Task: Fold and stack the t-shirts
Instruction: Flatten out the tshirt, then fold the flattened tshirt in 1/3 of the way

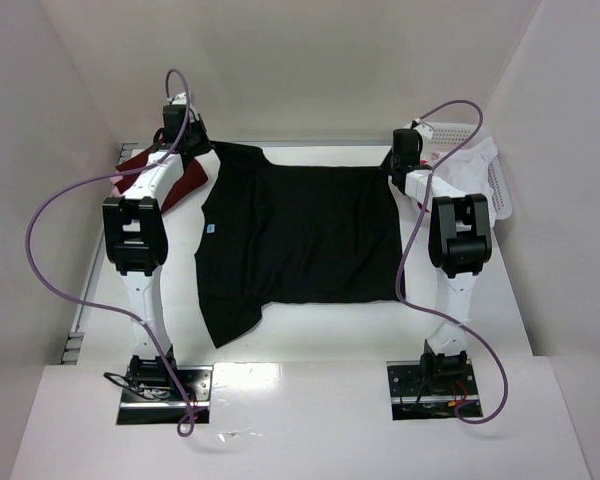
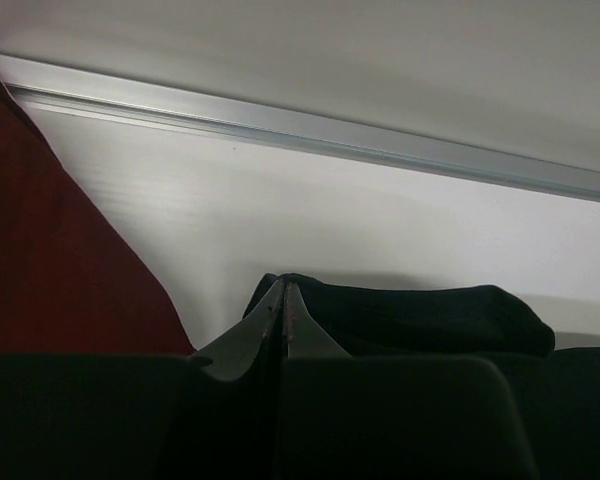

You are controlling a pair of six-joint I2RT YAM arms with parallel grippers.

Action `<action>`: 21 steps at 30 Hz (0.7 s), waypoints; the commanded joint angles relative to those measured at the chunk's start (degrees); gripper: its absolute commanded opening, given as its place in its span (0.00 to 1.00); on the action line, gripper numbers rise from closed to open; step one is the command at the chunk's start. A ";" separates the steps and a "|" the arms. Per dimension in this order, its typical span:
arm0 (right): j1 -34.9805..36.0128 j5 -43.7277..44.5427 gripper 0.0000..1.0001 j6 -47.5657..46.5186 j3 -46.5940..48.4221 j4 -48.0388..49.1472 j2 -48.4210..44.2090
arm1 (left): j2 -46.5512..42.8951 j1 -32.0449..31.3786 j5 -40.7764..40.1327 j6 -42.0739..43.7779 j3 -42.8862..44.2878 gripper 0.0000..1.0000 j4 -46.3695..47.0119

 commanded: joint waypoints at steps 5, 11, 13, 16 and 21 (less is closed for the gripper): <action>-0.47 -1.46 0.00 -1.51 -2.75 2.49 -7.49 | -11.97 0.52 1.20 2.26 -4.78 0.00 -1.79; -0.47 -5.14 0.00 -2.04 -11.86 4.22 -16.31 | -22.64 0.52 1.20 2.60 -14.64 0.00 -2.84; -0.47 -6.68 0.00 -2.04 -13.72 4.68 -18.11 | -24.46 0.52 1.54 2.60 -16.46 0.00 -3.18; -0.47 -7.92 0.00 -1.34 -18.38 5.04 -22.34 | -28.95 0.52 2.46 2.55 -21.45 0.00 -4.59; -0.47 -7.93 0.00 -0.81 -26.15 4.43 -27.94 | -35.70 0.52 2.95 1.26 -29.11 0.00 -6.00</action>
